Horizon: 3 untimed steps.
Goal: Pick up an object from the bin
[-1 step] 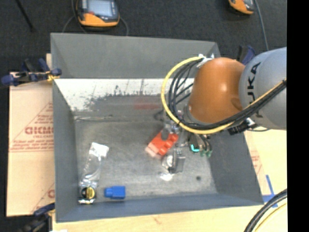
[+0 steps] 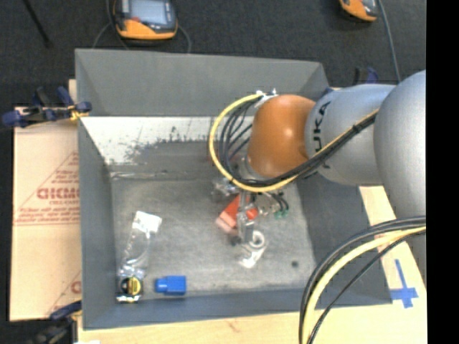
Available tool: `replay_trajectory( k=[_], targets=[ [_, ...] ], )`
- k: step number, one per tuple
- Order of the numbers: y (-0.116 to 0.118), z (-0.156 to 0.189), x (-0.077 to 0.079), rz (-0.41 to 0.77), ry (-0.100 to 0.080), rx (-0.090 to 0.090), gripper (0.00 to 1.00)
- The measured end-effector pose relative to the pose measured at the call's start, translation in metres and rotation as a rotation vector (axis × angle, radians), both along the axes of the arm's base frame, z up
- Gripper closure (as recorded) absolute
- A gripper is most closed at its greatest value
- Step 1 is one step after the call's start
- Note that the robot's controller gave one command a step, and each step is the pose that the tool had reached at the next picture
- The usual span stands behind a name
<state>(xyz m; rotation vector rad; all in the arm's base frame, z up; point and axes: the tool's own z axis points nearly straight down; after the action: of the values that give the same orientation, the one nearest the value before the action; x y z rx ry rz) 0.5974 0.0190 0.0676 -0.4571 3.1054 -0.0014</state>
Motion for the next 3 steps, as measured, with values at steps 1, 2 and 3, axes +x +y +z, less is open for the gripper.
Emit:
replay_trajectory(
  k=[1, 2, 3],
  targets=[
    [-0.058, 0.004, 0.032, 0.104, -0.005, -0.003, 0.00],
    [-0.054, 0.003, 0.031, 0.104, -0.002, 0.001, 1.00],
    [-0.063, 0.115, 0.034, 0.500, -0.006, -0.003, 1.00]
  ],
)
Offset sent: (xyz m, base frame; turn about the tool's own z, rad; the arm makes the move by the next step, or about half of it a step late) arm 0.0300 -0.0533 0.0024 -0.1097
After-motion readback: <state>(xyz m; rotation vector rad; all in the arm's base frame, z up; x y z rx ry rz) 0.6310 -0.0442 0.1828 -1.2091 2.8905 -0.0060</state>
